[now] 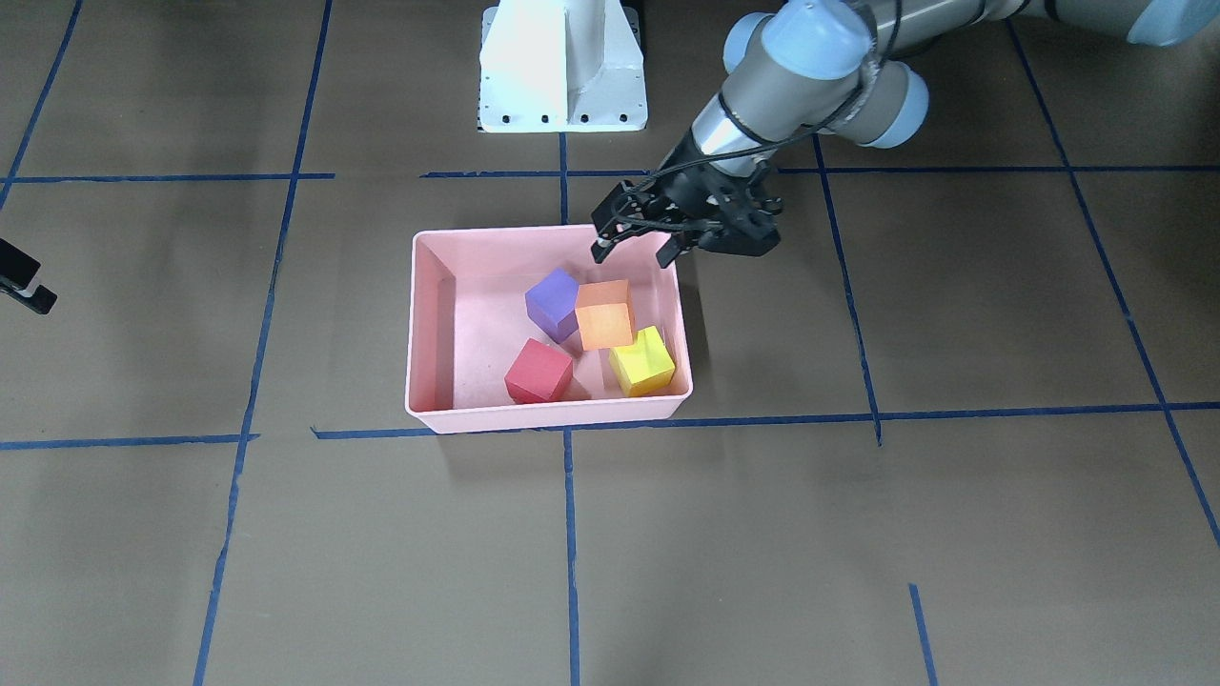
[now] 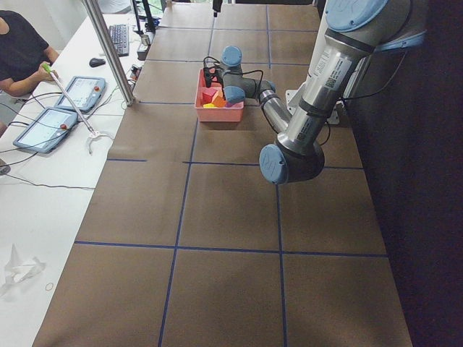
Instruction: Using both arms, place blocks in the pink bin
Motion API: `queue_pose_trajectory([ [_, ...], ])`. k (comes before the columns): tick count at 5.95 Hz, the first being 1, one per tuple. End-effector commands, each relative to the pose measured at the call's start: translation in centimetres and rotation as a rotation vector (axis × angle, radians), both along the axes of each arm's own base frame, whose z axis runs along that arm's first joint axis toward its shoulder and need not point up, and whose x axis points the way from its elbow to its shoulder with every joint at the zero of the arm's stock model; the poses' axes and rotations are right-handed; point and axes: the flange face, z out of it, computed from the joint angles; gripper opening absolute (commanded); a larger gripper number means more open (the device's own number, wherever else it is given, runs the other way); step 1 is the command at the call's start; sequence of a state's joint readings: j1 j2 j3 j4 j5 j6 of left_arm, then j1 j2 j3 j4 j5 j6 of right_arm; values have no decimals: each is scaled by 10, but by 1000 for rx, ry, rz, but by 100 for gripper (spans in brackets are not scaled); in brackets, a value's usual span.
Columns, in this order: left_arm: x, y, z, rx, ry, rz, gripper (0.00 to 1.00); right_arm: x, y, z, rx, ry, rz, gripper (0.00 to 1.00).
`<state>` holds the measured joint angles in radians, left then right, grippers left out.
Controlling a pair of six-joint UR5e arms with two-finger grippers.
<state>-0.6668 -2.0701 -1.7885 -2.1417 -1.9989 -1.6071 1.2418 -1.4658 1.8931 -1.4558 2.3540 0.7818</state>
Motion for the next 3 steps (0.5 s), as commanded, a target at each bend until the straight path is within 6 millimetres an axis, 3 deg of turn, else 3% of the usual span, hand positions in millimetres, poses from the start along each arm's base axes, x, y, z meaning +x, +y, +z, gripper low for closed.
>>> queue_pose_trajectory([
  [1,-78,-4,30,-8,-10,-84,100,14,-4,0,13,2,14,100],
  [2,-116,-9,53,41,-48,-68,100,38,-7,8,48,19,9,100],
  [3,-147,1,89,133,-120,-28,100,63,-11,25,61,30,16,100],
])
